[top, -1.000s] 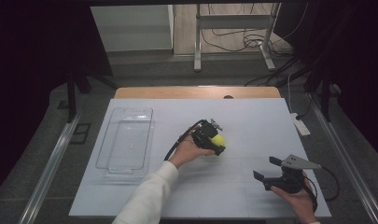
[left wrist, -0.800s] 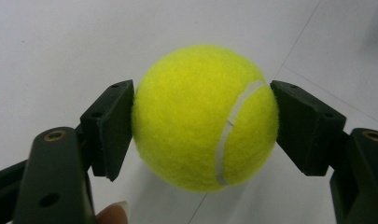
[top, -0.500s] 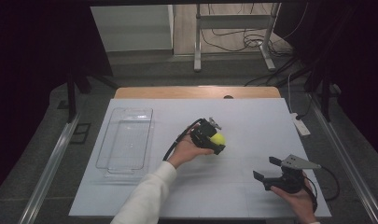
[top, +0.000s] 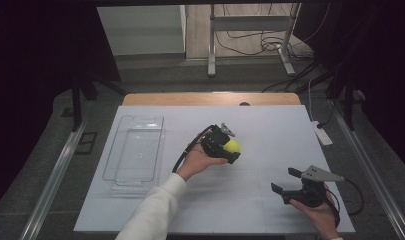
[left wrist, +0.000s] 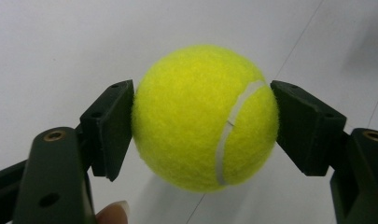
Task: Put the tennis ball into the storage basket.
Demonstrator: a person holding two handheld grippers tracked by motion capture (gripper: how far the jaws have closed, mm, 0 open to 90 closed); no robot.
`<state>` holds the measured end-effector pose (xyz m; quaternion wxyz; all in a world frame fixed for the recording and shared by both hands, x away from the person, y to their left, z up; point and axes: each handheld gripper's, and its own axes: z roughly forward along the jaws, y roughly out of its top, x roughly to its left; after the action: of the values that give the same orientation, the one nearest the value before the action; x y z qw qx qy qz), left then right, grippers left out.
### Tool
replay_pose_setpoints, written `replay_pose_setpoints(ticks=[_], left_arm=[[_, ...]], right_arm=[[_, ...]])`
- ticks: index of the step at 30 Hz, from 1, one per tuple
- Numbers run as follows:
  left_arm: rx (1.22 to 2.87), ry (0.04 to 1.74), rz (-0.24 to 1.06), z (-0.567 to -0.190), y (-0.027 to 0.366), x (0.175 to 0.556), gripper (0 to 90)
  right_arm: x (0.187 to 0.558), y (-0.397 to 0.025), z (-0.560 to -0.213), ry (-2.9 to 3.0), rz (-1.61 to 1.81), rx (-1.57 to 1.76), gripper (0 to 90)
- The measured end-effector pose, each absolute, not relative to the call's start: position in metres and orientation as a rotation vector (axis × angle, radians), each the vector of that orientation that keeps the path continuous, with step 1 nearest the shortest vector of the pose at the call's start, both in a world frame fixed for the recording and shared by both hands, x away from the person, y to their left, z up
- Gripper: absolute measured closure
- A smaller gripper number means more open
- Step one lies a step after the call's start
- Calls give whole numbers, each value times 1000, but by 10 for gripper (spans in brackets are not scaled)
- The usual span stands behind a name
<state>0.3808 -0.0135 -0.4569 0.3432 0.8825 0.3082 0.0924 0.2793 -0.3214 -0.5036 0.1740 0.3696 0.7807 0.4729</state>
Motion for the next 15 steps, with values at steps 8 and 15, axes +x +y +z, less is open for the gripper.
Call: replay_pose_setpoints(ticks=[8, 15], left_arm=[[2272, 806, 261, -451, -9, 378, 265], [2253, 801, 275, -446, -5, 375, 265]], right_arm=[[279, -321, -503, 2211, 1343, 1047, 91], [279, -321, -503, 2208, 1348, 1046, 91]])
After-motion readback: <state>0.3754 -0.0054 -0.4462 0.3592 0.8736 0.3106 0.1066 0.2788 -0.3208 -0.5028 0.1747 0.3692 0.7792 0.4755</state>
